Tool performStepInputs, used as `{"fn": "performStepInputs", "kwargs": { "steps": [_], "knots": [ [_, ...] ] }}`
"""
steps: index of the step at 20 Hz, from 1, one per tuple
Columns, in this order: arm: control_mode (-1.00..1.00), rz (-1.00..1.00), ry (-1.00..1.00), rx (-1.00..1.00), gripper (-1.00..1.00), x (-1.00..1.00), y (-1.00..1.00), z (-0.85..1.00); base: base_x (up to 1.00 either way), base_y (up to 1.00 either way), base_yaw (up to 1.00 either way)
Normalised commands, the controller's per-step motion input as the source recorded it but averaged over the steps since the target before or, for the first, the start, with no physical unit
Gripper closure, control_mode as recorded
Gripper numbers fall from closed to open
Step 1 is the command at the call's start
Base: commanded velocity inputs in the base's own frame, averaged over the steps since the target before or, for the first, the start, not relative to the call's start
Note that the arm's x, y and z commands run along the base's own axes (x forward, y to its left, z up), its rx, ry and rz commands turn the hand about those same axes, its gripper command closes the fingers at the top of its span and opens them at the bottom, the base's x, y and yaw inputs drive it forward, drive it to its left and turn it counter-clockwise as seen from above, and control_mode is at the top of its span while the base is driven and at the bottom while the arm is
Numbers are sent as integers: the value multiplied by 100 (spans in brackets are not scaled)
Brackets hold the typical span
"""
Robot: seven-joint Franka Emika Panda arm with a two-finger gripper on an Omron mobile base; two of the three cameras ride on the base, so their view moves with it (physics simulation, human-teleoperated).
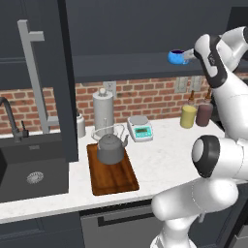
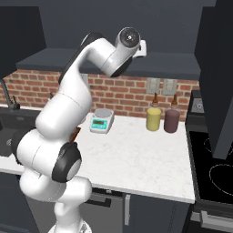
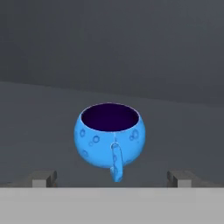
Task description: Pick the kettle from the counter and place it on the tray. Then pick the mug from the cabinet and place it on the tray. Then close the cabinet doors.
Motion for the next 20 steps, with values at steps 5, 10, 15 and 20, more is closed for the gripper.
{"fn": "performStepInputs", "kwargs": {
  "steps": [5,10,15,20],
  "knots": [
    [-100,1,2,0,-100,16,10,-10,0,0,0],
    [-100,5,0,0,-100,12,0,-13,0,0,0],
    [-100,7,0,0,-100,10,0,-12,0,0,0],
    [-100,8,1,0,-100,19,0,-12,0,0,0]
  ]
}}
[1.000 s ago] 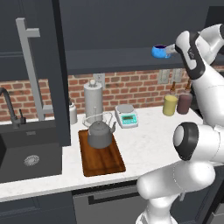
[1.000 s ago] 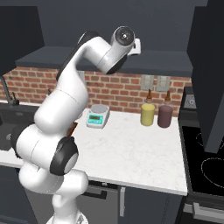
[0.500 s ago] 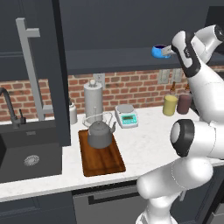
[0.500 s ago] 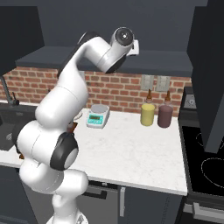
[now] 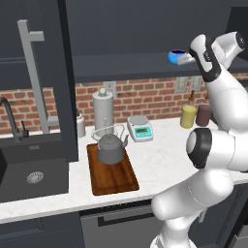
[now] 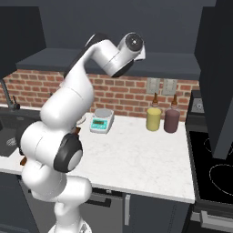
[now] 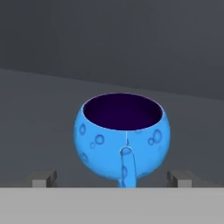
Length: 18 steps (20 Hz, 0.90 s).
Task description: Pick the kettle from the counter and place it on the tray. Then pick the mug from the cabinet and place it on the tray. Then close the cabinet doors.
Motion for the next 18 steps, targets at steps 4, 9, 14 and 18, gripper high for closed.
{"fn": "performStepInputs", "kwargs": {
  "steps": [4,9,14,18],
  "knots": [
    [-100,8,1,0,-100,16,-1,-9,0,0,0],
    [-100,4,0,0,100,5,0,-7,0,0,0],
    [-100,1,-1,0,100,-1,-1,-1,0,0,0],
    [-100,0,-1,1,100,-1,-1,0,0,0,0]
  ]
}}
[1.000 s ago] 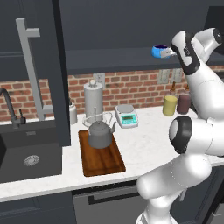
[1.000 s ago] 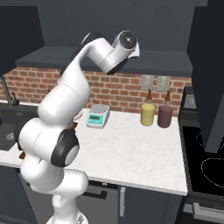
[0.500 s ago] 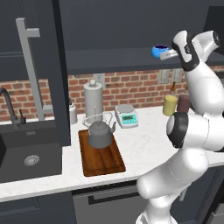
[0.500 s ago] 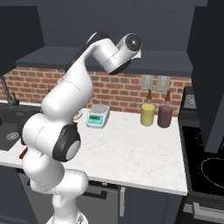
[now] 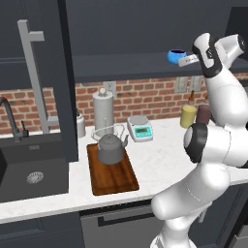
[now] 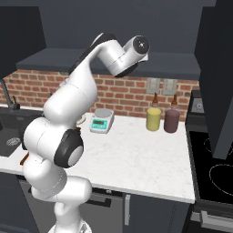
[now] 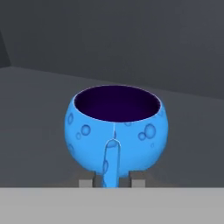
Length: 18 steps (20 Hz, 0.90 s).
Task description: Pick the kettle from the counter and place it on the tray. Then pick the mug from the cabinet and place it on the tray. Then close the cabinet doors.
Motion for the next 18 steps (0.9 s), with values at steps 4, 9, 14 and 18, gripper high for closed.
{"fn": "performStepInputs", "kwargs": {
  "steps": [4,9,14,18],
  "knots": [
    [-100,0,0,1,100,-1,0,0,0,0,0],
    [-100,0,0,0,100,-2,0,0,0,0,0],
    [-100,0,0,0,100,0,0,0,0,0,0],
    [-100,0,0,0,100,-2,0,0,0,0,0]
  ]
}}
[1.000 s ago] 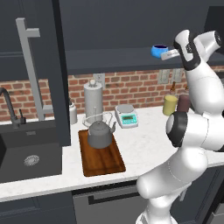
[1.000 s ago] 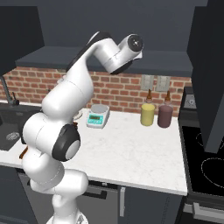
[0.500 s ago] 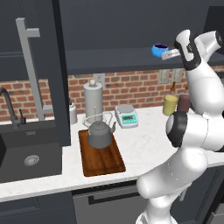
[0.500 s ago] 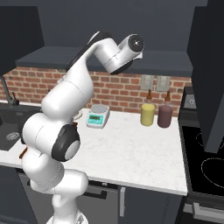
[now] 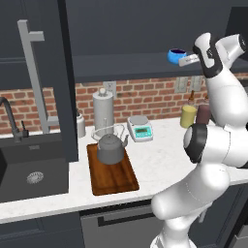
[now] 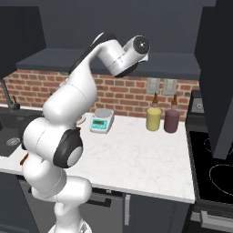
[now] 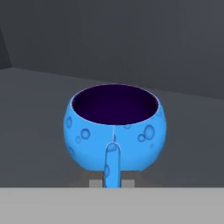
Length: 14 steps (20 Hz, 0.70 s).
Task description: Pick the kettle from the counter and place it on the tray. Then pick the mug from the cabinet and place it on the tray. Then close the cabinet doors.
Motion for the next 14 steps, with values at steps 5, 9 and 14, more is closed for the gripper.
{"fn": "performStepInputs", "kwargs": {
  "steps": [5,9,14],
  "knots": [
    [-100,0,0,1,100,-28,0,0,0,0,0],
    [-100,0,0,2,100,-41,0,2,0,0,0],
    [-100,0,-1,3,100,-53,0,4,0,0,0]
  ]
}}
